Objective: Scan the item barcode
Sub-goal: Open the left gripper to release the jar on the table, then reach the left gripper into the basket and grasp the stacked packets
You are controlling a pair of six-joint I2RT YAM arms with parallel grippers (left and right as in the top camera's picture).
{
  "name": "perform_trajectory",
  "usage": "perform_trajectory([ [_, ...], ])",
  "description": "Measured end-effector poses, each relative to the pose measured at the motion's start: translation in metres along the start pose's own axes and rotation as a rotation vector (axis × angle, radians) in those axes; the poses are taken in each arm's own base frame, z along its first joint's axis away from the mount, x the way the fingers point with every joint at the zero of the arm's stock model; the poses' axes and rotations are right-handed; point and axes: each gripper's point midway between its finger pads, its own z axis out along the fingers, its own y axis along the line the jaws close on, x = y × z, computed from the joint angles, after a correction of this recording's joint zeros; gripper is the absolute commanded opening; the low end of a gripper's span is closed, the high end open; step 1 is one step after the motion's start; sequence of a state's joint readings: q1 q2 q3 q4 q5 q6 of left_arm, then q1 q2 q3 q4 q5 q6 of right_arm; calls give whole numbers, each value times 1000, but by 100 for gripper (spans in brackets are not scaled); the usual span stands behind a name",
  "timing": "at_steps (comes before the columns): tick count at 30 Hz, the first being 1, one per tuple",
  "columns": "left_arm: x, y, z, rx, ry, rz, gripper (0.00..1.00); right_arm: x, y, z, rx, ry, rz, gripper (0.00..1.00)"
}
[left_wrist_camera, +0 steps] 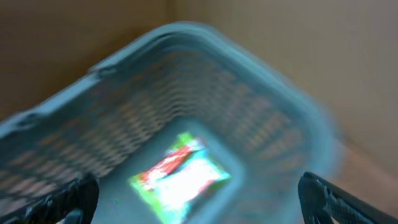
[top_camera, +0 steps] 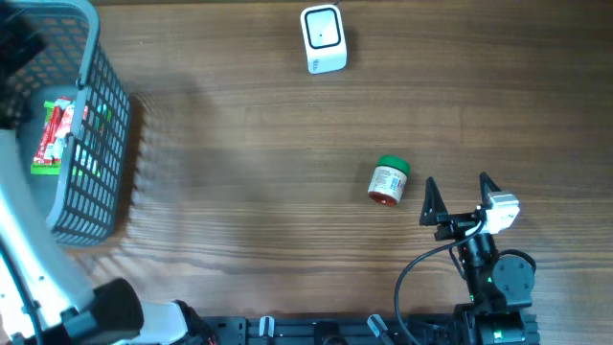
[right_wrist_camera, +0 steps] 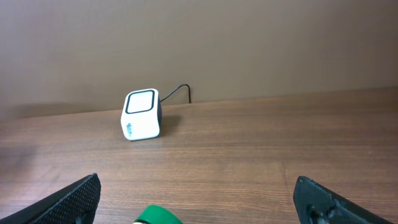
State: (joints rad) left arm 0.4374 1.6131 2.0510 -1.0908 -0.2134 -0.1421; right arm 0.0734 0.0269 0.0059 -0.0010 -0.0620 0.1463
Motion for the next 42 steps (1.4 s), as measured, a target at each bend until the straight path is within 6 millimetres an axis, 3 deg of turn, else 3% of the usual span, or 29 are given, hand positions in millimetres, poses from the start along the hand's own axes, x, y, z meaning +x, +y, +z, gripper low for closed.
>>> perform_trajectory([
  [2, 9, 41, 21, -90, 67, 11, 100, 0, 0, 0, 0, 0, 0, 99],
  [4, 17, 64, 35, -135, 110, 11, 100, 0, 0, 0, 0, 0, 0, 100],
  [7, 37, 91, 55, -181, 191, 17, 100, 0, 0, 0, 0, 0, 0, 100],
  [9, 71, 102, 86, -160, 314, 77, 100, 0, 0, 0, 0, 0, 0, 100],
  [13, 124, 85, 125, -18, 473, 213, 100, 0, 0, 0, 0, 0, 0, 100],
  [17, 153, 69, 153, 111, 541, 290, 100, 0, 0, 0, 0, 0, 0, 100],
  [26, 176, 36, 193, 231, 555, 463, 100, 0, 0, 0, 0, 0, 0, 100],
  [30, 178, 19, 214, 202, 524, 563, 100, 0, 0, 0, 0, 0, 0, 100],
  [35, 170, 2, 220, 194, 472, 650, 100, 0, 0, 0, 0, 0, 0, 100],
  [42, 181, 5, 224, 192, 511, 660, 100, 0, 0, 0, 0, 0, 0, 100],
])
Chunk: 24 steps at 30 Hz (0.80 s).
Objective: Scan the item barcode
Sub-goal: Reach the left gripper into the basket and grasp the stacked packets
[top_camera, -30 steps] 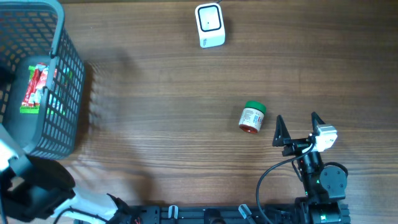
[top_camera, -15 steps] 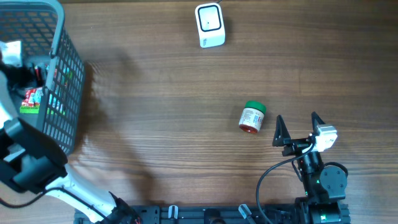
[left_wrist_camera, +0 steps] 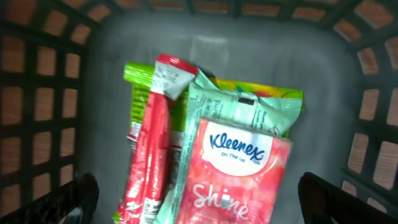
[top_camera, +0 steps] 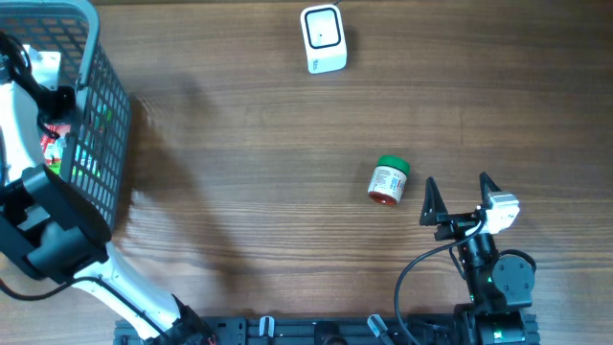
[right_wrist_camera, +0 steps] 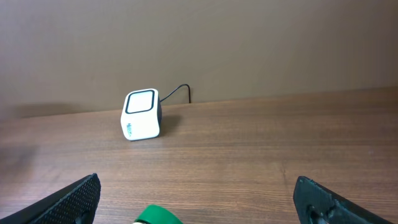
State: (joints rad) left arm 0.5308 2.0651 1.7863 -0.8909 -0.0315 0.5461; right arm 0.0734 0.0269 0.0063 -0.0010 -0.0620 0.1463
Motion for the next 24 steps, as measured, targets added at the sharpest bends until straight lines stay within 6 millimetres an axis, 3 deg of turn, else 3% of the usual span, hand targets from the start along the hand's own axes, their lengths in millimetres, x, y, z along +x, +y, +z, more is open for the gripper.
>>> perform_trajectory([
  [5, 15, -11, 25, 49, 70, 5, 100, 0, 0, 0, 0, 0, 0, 100],
  [12, 18, -13, 30, 58, 79, 5, 100, 0, 0, 0, 0, 0, 0, 100],
  [20, 29, -20, 50, 58, 81, 5, 100, 0, 0, 0, 0, 0, 0, 100],
  [24, 32, -21, 54, 58, 81, 6, 96, 0, 0, 0, 0, 0, 0, 100],
])
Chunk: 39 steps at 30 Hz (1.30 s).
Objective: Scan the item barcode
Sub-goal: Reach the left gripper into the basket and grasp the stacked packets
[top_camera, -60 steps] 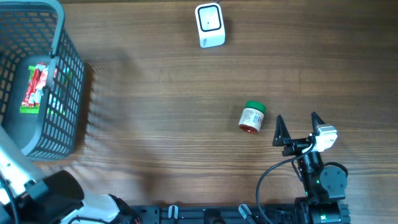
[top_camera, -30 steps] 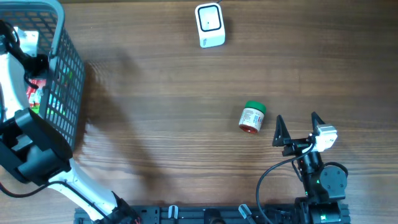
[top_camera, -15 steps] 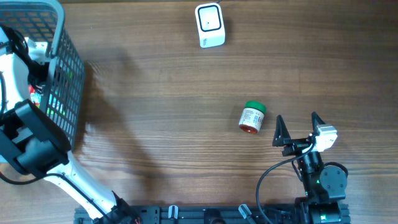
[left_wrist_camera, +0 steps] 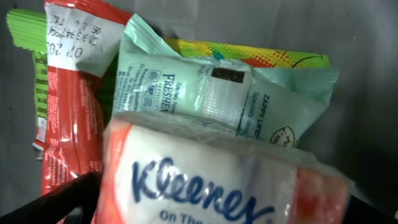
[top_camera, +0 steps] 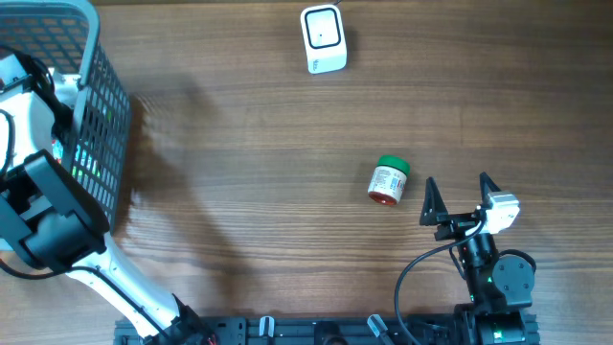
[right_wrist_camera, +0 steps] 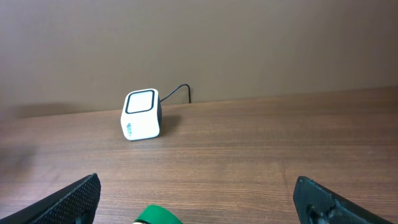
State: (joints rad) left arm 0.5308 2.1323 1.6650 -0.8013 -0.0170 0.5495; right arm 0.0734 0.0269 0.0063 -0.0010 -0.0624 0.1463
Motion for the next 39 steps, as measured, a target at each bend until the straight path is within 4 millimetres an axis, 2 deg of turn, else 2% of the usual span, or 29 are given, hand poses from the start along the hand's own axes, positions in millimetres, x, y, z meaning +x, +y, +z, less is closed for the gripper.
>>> perform_trajectory([
  [2, 0, 0, 0, -1, -1, 1, 96, 0, 0, 0, 0, 0, 0, 100],
  [4, 0, 0, 0, -1, -1, 4, 100, 0, 0, 0, 0, 0, 0, 100],
  [16, -3, 1, -3, -2, -12, -39, 100, 0, 0, 0, 0, 0, 0, 100],
  [23, -9, 12, -19, -58, -32, -45, 100, 0, 0, 0, 0, 0, 0, 100],
  [32, -9, 13, -20, -63, -34, -46, 100, 0, 0, 0, 0, 0, 0, 100],
  [39, -7, 24, -20, -13, -75, -89, 100, 0, 0, 0, 0, 0, 0, 100],
])
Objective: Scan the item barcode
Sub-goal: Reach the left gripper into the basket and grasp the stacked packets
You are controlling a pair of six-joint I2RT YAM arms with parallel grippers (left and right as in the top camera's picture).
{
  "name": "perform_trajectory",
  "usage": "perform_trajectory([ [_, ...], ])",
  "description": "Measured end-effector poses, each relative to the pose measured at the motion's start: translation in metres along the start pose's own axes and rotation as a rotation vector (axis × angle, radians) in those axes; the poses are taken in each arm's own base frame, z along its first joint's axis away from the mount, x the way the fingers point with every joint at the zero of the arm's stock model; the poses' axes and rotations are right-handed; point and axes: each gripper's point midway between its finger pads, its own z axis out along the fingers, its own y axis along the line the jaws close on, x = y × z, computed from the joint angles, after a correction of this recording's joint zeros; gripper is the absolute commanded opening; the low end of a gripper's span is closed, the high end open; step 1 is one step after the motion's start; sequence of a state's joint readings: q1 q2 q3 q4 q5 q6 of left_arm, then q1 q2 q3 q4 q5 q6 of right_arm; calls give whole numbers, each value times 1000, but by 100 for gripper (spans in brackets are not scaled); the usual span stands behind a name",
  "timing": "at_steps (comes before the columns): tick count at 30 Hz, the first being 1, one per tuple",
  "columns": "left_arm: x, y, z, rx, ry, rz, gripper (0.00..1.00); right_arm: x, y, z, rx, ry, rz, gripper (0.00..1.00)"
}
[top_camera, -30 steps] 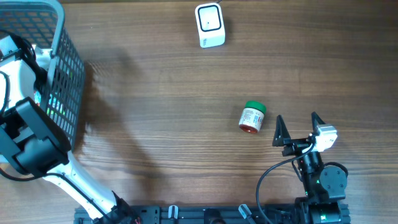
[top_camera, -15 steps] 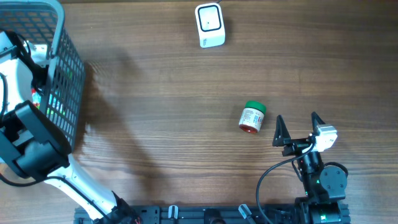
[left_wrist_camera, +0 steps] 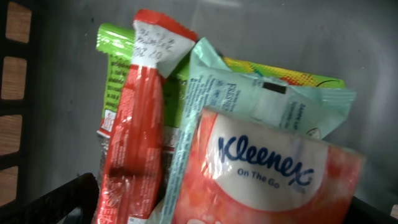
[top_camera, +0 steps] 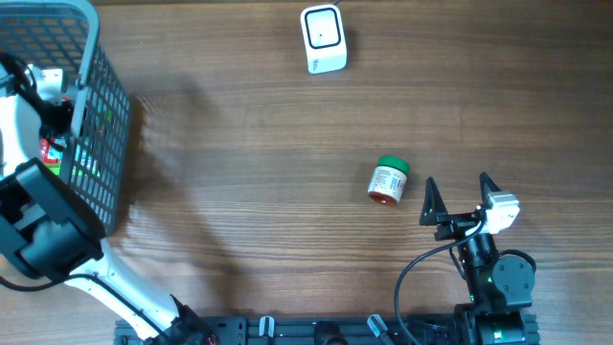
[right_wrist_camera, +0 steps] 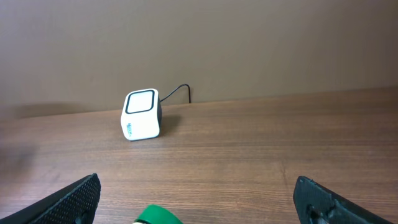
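A grey basket (top_camera: 101,115) stands at the table's left, and my left gripper (top_camera: 50,96) is down inside it. The left wrist view shows a red-and-white Kleenex pack (left_wrist_camera: 273,168) on top of a mint wipes pack (left_wrist_camera: 261,99), a red packet (left_wrist_camera: 134,124) and a green packet (left_wrist_camera: 112,68). My left gripper (left_wrist_camera: 217,211) is open, its fingers standing either side of the Kleenex pack. The white scanner (top_camera: 323,38) sits at the far middle. My right gripper (top_camera: 460,196) rests open at the near right.
A small jar with a green lid (top_camera: 389,180) lies on the wood just left of the right gripper; its lid (right_wrist_camera: 155,216) shows between the right fingers. The scanner (right_wrist_camera: 142,115) and its cable stand by the back wall. The basket's mesh walls enclose the left gripper.
The left wrist camera has drawn back a little from the packs, so more of the Kleenex pack and red packet shows. The left gripper stays open. The right arm has not moved.
My left gripper was first above the basket, looking down at the packs. Then it was inside the basket over them, then very close to the Kleenex pack, and now slightly farther back. The right arm, jar and scanner stayed still throughout.
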State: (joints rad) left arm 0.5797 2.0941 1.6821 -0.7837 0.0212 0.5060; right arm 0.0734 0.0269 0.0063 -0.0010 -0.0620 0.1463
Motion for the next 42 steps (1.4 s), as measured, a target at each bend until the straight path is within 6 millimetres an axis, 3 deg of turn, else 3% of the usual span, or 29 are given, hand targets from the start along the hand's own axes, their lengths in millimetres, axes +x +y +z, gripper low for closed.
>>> perform_trajectory([
  [5, 0, 3, 1, 20, -13, -17, 100, 0, 0, 0, 0, 0, 0, 100],
  [14, 8, -1, 24, 42, 24, -19, 100, 0, 0, 0, 0, 0, 0, 100],
  [18, 8, -1, 26, 43, 26, -24, 59, 0, 0, 0, 0, 0, 0, 100],
  [19, 8, -1, 26, 43, 26, -25, 55, 0, 0, 0, 0, 0, 0, 100],
  [20, 8, -3, 26, 50, 27, -21, 58, 0, 0, 0, 0, 0, 0, 100],
  [21, 8, -4, 26, 58, 28, -24, 70, 0, 0, 0, 0, 0, 0, 100],
  [24, 8, -9, 26, 76, 28, -21, 89, 0, 0, 0, 0, 0, 0, 100],
  [26, 8, -12, 26, 92, 30, -28, 97, 0, 0, 0, 0, 0, 0, 100],
  [42, 12, -31, 25, 82, 84, 21, 100, 0, 0, 0, 0, 0, 0, 100],
])
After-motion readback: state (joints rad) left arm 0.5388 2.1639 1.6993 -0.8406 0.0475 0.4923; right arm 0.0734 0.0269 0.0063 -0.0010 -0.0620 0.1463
